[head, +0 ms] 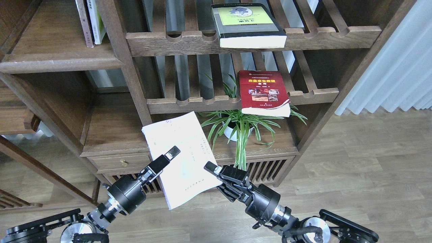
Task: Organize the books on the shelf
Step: 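Grip the white book with the left gripper and lift it, then carry the white book with the left gripper up to the higher shelf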
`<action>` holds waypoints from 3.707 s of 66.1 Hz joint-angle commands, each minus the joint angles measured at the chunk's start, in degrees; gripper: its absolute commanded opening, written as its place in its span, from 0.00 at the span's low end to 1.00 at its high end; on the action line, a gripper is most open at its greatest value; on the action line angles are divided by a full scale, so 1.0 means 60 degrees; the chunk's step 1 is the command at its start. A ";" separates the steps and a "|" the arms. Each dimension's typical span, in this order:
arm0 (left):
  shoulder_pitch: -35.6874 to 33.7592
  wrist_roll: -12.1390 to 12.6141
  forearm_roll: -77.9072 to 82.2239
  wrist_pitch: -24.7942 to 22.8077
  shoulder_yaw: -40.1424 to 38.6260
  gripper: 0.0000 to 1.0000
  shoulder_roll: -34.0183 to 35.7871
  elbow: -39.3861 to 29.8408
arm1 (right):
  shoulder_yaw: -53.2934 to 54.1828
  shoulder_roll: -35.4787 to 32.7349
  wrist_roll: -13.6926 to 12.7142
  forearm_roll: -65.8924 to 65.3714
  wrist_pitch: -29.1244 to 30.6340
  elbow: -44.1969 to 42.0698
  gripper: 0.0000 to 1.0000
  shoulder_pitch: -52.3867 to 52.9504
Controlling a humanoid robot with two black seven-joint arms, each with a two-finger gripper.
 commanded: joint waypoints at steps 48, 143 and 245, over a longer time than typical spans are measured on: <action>0.0007 0.0045 0.0259 0.0000 0.0020 0.05 0.0753 -0.0032 | 0.1226 0.0012 0.0681 -0.0245 0.0000 -0.0106 0.84 -0.0319; -0.1898 0.0295 0.1182 0.0000 -0.0610 0.04 0.4078 -0.0075 | 0.1460 0.1081 0.0740 -0.1695 0.0000 -0.2201 0.95 0.0530; -0.3039 0.0367 0.1182 0.0000 -0.3086 0.05 0.6802 -0.0046 | 0.1431 0.1652 0.0725 -0.1959 -0.0009 -0.2230 0.96 0.0779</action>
